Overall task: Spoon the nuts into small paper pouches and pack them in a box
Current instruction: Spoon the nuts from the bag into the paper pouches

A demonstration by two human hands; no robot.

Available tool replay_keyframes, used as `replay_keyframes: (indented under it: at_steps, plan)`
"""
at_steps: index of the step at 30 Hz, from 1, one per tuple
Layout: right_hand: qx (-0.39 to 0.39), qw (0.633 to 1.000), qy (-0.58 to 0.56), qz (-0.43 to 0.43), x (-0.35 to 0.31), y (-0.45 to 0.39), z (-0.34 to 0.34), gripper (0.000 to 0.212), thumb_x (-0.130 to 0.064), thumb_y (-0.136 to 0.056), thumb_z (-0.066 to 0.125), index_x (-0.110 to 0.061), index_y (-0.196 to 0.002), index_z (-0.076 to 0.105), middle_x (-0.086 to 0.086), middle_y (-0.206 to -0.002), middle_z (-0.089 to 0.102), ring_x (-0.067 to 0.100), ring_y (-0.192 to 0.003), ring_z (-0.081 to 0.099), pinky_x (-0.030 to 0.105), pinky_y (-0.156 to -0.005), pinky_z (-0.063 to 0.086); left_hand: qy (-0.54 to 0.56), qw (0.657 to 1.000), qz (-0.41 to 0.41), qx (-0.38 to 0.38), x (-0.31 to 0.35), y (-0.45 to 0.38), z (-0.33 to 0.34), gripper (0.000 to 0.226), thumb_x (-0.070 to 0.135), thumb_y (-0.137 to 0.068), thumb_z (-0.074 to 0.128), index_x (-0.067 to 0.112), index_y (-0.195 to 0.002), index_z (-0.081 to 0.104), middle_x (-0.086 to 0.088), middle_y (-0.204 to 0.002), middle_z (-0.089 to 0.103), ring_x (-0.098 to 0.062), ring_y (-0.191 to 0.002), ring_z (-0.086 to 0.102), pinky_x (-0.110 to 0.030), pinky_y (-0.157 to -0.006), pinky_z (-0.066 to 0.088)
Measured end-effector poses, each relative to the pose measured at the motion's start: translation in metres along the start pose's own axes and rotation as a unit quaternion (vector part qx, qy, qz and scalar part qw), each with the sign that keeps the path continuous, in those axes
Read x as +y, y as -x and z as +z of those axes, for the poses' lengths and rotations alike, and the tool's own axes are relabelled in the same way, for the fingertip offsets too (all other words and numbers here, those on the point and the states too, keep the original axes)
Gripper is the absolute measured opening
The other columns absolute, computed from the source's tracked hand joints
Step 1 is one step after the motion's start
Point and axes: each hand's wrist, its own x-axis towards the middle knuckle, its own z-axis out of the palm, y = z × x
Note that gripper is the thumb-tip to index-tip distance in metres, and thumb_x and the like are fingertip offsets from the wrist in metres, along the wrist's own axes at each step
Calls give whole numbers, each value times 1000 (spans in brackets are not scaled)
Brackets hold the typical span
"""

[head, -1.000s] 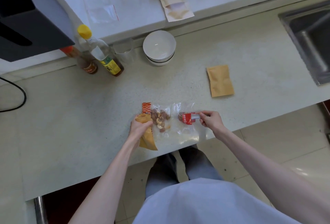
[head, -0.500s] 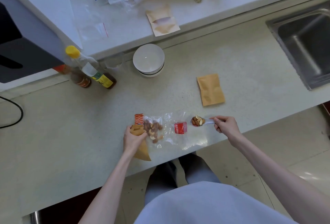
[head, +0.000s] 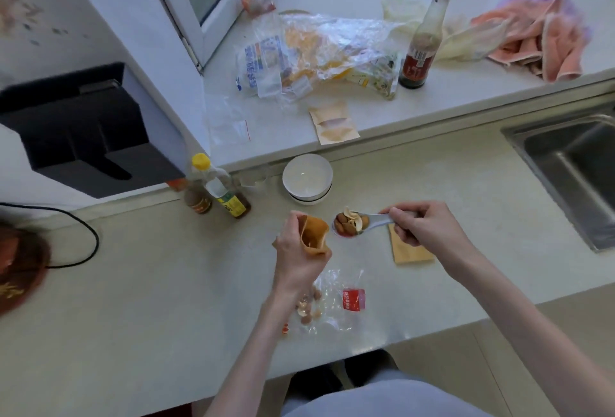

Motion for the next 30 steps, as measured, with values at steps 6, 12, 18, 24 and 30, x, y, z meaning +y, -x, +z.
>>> replay_keyframes:
  at_steps: [6, 12, 18, 24, 30]
  plan:
    - [-5, 997, 31, -68, -68, 13, 6, 20, -5, -92, 58, -10, -80, 74, -1, -46, 51, 6, -39, 43, 12, -41, 36, 2, 995, 86, 49, 44, -13, -19, 43, 10, -68, 72, 21, -99, 44, 1, -86, 56, -18, -78, 56, -51, -82, 48]
    - [14, 987, 96, -126, -106, 23, 15, 24, -7, -92, 58, -13, -73, 72, 0, -42, 49, 8, -37, 38, 15, -41, 30, -12, 985, 146, 95, 70, -28, -35, 47, 15, -68, 77, 25, -100, 43, 3, -89, 60, -16, -81, 59, -46, -78, 50]
    - [71, 951, 201, -223, -122, 32, 22, 17, -12, -88, 63, -13, -77, 76, -9, -39, 50, 4, -37, 42, 11, -41, 31, -38, 977, 167, 129, 83, -35, -44, 53, 17, -65, 76, 35, -95, 36, 11, -86, 52, -6, -81, 52, -46, -75, 51]
    - [128, 887, 285, -339, -136, 49, 33, 13, -9, -84, 66, -10, -83, 78, -20, -51, 55, -3, -53, 56, 7, -54, 41, -25, 977, 165, 130, 89, -37, -55, 59, 19, -59, 73, 36, -100, 35, 18, -90, 47, -2, -85, 44, -45, -77, 51]
    - [139, 861, 284, -399, -137, 64, 52, 10, -5, -82, 68, -9, -79, 77, -10, -60, 61, -1, -58, 58, 7, -56, 40, 5, 979, 170, 111, 92, -28, -58, 59, 21, -62, 76, 35, -100, 34, 5, -90, 55, -17, -83, 56, -49, -76, 52]
